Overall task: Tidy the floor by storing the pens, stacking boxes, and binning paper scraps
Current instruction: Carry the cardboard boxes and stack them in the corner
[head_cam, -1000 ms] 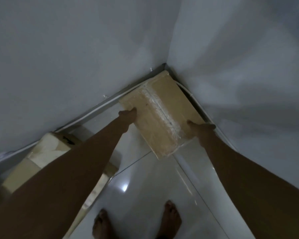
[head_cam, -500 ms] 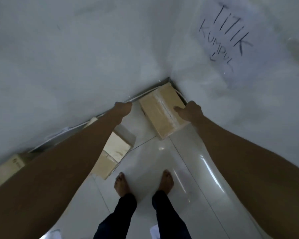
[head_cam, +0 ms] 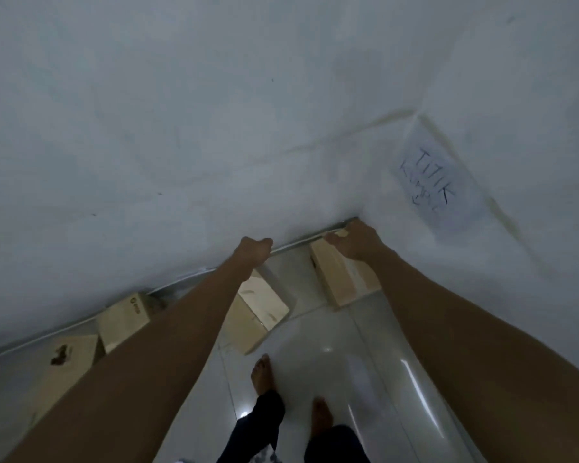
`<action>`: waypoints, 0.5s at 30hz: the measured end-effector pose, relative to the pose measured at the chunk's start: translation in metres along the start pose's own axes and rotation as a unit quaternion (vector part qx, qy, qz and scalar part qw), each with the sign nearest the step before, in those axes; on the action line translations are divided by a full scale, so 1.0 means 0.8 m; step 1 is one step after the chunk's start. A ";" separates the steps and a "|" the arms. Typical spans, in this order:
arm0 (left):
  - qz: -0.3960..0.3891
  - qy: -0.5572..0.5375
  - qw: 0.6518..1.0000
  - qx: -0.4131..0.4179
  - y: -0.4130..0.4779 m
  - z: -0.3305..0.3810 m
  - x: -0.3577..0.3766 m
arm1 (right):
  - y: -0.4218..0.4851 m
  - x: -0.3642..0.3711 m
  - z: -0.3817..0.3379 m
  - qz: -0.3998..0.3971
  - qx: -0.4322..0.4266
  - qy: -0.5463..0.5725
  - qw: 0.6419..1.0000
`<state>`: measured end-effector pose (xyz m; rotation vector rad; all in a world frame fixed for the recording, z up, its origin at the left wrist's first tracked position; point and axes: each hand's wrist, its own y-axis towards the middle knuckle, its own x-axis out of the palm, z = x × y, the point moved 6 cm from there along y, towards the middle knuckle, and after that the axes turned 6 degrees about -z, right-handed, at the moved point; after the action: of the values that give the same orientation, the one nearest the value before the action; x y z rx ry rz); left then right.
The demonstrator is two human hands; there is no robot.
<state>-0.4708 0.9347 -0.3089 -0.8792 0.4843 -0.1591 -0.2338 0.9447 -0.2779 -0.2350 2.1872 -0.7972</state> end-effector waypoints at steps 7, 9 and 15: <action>0.051 -0.011 0.999 0.012 -0.073 -0.008 -0.054 | -0.064 0.005 -0.080 -0.052 -0.076 -0.071 0.993; 0.071 -0.026 0.997 0.010 -0.089 -0.013 -0.064 | -0.076 0.007 -0.094 -0.056 -0.099 -0.081 0.990; 0.116 -0.049 0.992 0.016 -0.132 -0.045 -0.072 | -0.107 0.023 -0.109 -0.082 -0.137 -0.110 0.981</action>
<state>-0.5321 0.8616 -0.2269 -0.7882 0.4862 0.0881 -0.3171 0.9108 -0.1929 -0.6198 2.0798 -0.5270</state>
